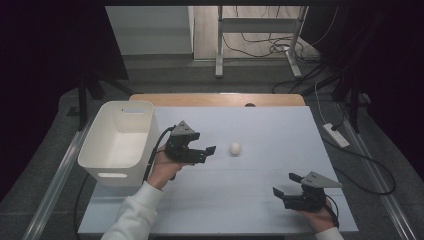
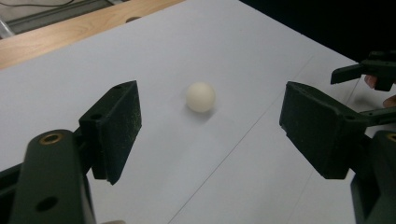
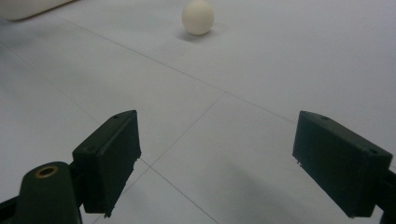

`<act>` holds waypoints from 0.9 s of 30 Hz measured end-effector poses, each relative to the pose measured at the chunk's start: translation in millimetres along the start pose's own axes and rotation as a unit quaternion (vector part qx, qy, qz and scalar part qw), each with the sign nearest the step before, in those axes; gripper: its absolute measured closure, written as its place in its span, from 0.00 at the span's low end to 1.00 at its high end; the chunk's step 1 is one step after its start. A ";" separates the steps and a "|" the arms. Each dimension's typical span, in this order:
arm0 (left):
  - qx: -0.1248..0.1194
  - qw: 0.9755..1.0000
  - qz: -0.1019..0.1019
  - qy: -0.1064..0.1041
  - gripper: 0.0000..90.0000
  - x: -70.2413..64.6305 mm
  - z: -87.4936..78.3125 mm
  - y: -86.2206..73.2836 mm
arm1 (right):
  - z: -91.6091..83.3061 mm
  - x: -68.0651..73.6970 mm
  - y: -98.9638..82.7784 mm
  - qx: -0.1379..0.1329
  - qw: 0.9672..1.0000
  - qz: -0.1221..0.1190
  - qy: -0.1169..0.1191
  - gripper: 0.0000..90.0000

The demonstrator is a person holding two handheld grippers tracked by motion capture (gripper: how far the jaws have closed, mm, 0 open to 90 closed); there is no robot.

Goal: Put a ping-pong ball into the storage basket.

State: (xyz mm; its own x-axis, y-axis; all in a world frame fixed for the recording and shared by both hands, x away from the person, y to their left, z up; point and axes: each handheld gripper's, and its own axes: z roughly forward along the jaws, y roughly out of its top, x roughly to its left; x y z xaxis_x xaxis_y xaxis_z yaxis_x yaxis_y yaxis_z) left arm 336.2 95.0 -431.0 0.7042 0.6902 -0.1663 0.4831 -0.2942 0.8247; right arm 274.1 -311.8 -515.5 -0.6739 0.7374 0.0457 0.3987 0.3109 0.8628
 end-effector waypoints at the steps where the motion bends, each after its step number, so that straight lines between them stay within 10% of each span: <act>1: 0.001 1.000 0.000 0.000 0.24 0.0 0.8 0.0 | 0.6 0.1 0.0 0.001 1.000 -0.001 0.000 0.17; 27: 0.044 0.999 0.011 -0.008 0.24 -1.4 33.2 -2.8 | -2.7 1.0 -3.6 0.004 1.000 0.001 -0.005 0.17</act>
State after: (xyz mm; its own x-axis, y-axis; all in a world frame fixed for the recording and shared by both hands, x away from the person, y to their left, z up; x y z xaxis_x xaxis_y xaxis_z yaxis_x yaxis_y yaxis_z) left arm 351.1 72.9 -451.0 0.7227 0.6726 -0.1587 0.5113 -0.3659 0.7776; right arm 270.4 -313.8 -517.2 -0.6669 0.7439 0.0427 0.4047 0.3135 0.8591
